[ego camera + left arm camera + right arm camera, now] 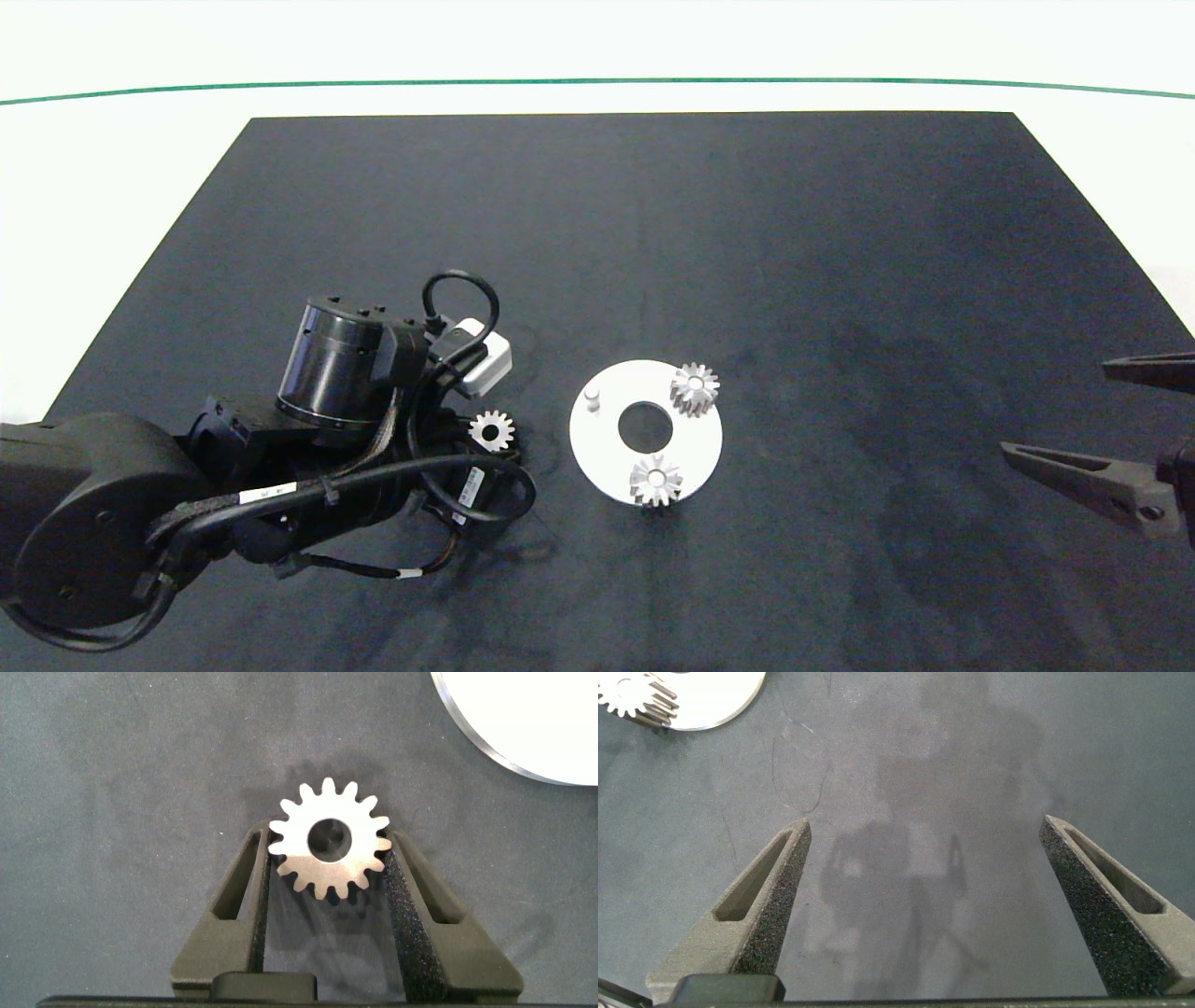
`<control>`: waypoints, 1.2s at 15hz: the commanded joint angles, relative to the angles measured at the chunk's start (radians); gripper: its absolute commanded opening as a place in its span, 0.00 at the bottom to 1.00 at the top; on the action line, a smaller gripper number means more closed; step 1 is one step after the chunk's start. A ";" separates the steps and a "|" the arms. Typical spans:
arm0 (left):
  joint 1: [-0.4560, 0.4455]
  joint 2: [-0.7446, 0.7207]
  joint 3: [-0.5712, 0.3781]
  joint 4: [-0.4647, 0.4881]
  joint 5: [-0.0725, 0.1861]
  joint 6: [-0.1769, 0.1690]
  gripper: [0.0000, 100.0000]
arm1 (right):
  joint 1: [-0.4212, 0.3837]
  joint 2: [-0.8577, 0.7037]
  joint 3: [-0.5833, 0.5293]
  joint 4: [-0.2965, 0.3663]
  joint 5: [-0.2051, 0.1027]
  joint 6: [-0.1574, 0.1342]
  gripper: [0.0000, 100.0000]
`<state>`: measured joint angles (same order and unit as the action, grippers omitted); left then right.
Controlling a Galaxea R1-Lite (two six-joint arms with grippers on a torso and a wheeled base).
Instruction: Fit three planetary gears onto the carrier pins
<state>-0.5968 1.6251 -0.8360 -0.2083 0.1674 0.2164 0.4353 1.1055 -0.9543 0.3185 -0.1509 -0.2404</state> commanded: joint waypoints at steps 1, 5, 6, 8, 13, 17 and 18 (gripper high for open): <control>0.000 -0.007 0.009 -0.002 0.001 0.003 0.16 | 0.000 0.002 0.000 0.002 -0.001 -0.002 1.00; 0.000 -0.005 0.011 -0.002 0.003 0.005 0.08 | 0.000 0.002 0.000 0.002 -0.001 -0.002 1.00; 0.000 -0.005 0.011 -0.002 0.003 0.003 0.07 | 0.000 0.002 0.000 0.002 -0.001 -0.002 1.00; 0.000 -0.007 0.011 -0.002 0.003 0.005 0.02 | 0.000 0.002 0.000 0.002 -0.001 -0.002 1.00; -0.012 -0.013 0.008 -0.016 0.003 0.003 0.00 | 0.000 0.002 0.000 0.002 -0.001 -0.003 1.00; -0.024 -0.033 -0.037 -0.013 0.007 0.005 0.00 | -0.021 -0.001 -0.003 0.002 0.011 -0.022 1.00; -0.026 -0.034 -0.063 -0.008 0.007 0.006 0.00 | -0.021 -0.004 -0.004 0.002 0.014 -0.022 1.00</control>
<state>-0.6200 1.6004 -0.8749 -0.2168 0.1736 0.2198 0.4162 1.1040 -0.9577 0.3185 -0.1360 -0.2602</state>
